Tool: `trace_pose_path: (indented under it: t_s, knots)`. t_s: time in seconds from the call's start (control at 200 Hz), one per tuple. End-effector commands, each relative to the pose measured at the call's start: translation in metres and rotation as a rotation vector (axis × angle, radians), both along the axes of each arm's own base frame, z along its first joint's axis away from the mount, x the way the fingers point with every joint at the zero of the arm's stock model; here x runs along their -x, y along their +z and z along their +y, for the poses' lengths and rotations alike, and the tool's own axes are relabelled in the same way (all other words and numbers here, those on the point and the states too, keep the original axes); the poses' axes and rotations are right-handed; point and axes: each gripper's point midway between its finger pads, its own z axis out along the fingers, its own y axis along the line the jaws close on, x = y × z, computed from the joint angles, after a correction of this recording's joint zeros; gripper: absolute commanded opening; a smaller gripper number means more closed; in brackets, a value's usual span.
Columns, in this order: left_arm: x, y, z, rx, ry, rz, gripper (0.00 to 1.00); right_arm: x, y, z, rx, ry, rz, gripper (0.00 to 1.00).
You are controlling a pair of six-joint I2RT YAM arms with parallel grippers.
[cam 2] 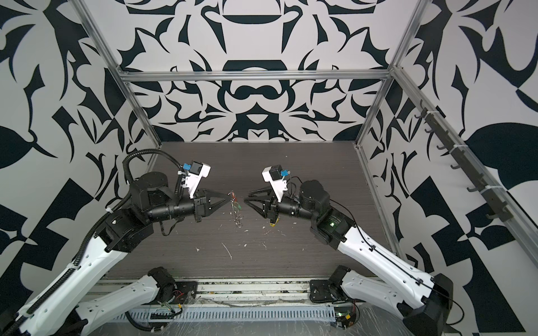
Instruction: Remove the keys from the keyring
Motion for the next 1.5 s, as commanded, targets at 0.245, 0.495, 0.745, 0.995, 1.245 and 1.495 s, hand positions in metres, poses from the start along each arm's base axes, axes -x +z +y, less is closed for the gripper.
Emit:
trace_pose_path:
  t_s: [0.245,0.495,0.745,0.995,1.245,1.495]
  knots:
    - [0.003,0.002,0.007,-0.085,0.064,-0.002,0.0,-0.004,0.014,0.005,-0.048,0.003,-0.032,0.31]
    - [0.006,-0.001,0.007,-0.093,0.06,-0.018,0.0,-0.001,0.019,0.012,-0.076,0.051,-0.019,0.32]
    - [0.012,-0.001,0.005,-0.085,0.017,-0.037,0.0,0.003,0.022,0.016,-0.088,0.089,-0.012,0.32]
    - [0.025,0.007,0.003,-0.032,-0.053,-0.102,0.0,0.013,0.031,0.018,-0.127,0.15,-0.01,0.33]
    - [0.034,0.009,0.003,0.0,-0.096,-0.137,0.0,0.023,0.045,0.018,-0.19,0.211,-0.006,0.33]
    - [0.036,0.009,0.002,0.004,-0.104,-0.137,0.0,0.035,0.052,0.022,-0.221,0.312,0.024,0.33]
